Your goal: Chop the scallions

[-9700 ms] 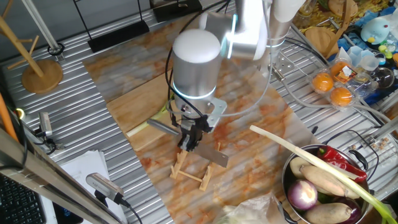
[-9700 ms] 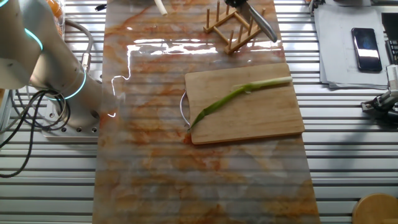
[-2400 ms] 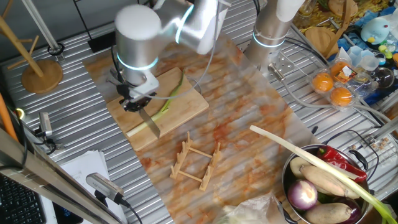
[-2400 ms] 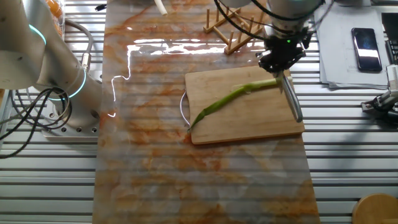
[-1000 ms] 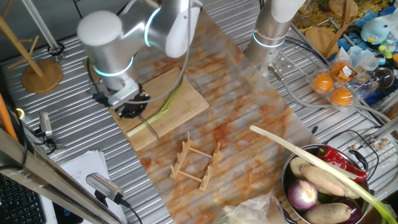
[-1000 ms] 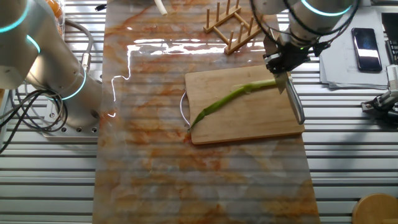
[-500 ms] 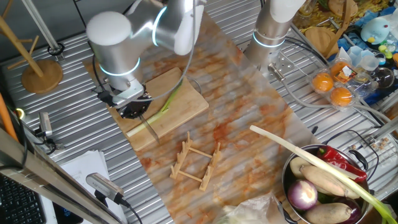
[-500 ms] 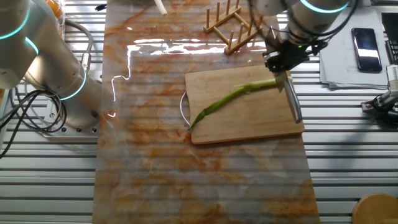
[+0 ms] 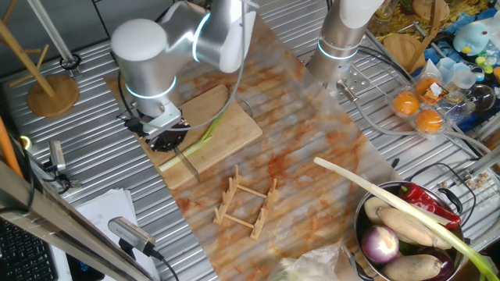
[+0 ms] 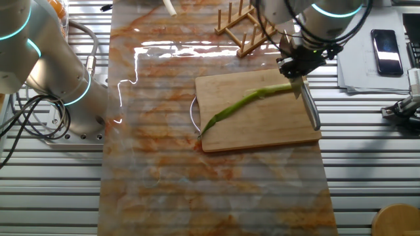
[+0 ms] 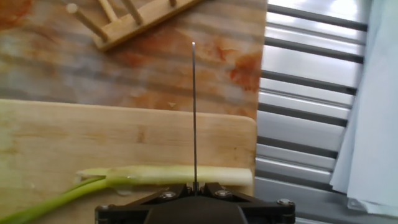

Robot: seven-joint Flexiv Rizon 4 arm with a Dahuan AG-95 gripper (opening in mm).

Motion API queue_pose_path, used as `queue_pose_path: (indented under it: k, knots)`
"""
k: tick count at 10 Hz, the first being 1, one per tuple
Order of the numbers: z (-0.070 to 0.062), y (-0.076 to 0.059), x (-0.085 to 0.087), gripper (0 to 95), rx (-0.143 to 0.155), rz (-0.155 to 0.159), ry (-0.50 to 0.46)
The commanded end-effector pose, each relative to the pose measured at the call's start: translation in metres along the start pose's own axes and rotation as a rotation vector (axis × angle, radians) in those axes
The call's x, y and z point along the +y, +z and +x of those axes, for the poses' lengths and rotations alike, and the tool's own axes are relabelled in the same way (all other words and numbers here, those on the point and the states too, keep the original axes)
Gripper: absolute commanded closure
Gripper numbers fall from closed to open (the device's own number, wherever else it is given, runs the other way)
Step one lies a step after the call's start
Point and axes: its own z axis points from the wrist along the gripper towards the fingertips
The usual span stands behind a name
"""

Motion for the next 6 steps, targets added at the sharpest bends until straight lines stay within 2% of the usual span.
queue_pose_path:
  k: [1,3,6]
  knots:
    - [0.001,-0.003,0.008,95.0,-0.007,-0.002,-0.005]
    - [-0.001,-0.009,0.017,95.0,-0.001,-0.013,-0.017]
    - [0.003,-0.006,0.035,95.0,-0.002,-0.012,-0.016]
